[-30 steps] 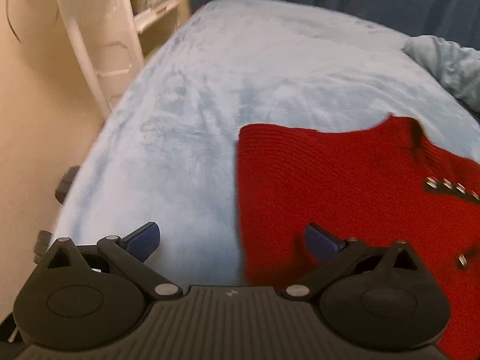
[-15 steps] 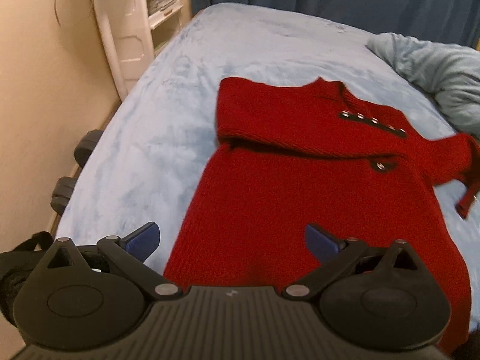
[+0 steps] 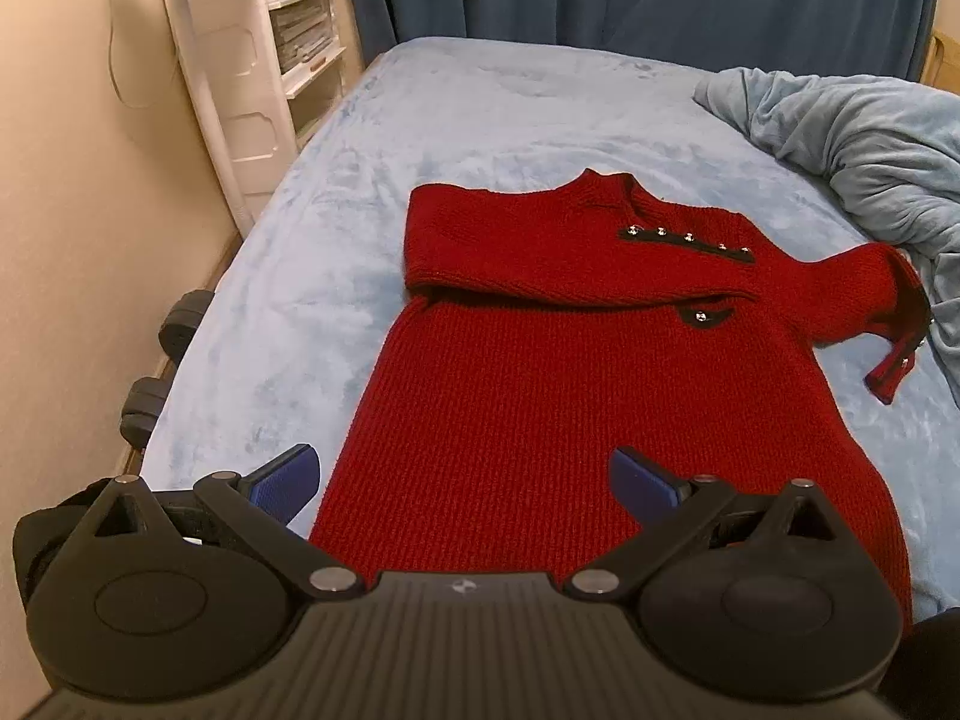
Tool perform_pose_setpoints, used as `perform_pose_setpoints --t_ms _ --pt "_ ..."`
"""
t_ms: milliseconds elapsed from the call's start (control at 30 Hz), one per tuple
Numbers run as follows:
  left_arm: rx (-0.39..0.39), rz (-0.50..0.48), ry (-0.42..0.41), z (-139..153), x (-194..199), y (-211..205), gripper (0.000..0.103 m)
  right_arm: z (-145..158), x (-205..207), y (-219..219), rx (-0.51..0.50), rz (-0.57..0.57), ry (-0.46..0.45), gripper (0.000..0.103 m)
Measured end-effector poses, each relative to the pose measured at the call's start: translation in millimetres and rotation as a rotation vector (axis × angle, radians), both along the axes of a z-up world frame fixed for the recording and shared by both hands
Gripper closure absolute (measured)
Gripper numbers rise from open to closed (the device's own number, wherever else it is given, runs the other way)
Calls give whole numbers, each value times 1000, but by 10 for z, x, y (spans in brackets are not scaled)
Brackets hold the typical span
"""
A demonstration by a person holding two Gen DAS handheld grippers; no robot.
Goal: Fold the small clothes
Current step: 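Grasp the other sleeve cuff with the right tool and lift it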
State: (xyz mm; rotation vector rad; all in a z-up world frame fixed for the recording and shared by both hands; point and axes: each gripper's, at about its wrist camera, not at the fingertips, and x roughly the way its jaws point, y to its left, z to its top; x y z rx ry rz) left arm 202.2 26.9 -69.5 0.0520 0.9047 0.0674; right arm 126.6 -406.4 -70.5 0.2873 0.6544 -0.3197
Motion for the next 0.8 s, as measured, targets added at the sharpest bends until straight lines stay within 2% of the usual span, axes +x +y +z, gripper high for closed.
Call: perform_pose_setpoints --t_ms 233,433,500,533,567,633,733,800 --pt "23 51 23 -54 196 64 0 -379 792 -555 -4 -94 80 40" --pt "4 106 76 -186 395 195 0 -969 1779 -1034 11 -258 262 40" --pt "16 106 92 -235 429 202 0 -1167 2045 -1157 -12 -266 348 46" --pt "22 104 99 -256 445 205 0 -1253 2140 -1213 -14 -246 400 66" --pt "27 102 106 -275 465 212 0 -1321 2208 -1256 -22 -219 444 93" --pt "35 104 111 -308 486 225 0 -1295 2217 -1256 -45 -159 473 95" --pt "25 110 114 -348 521 248 0 -969 2057 -1146 -31 -25 413 96" --pt "0 121 128 -378 555 250 0 -639 1877 -1120 102 68 323 96"
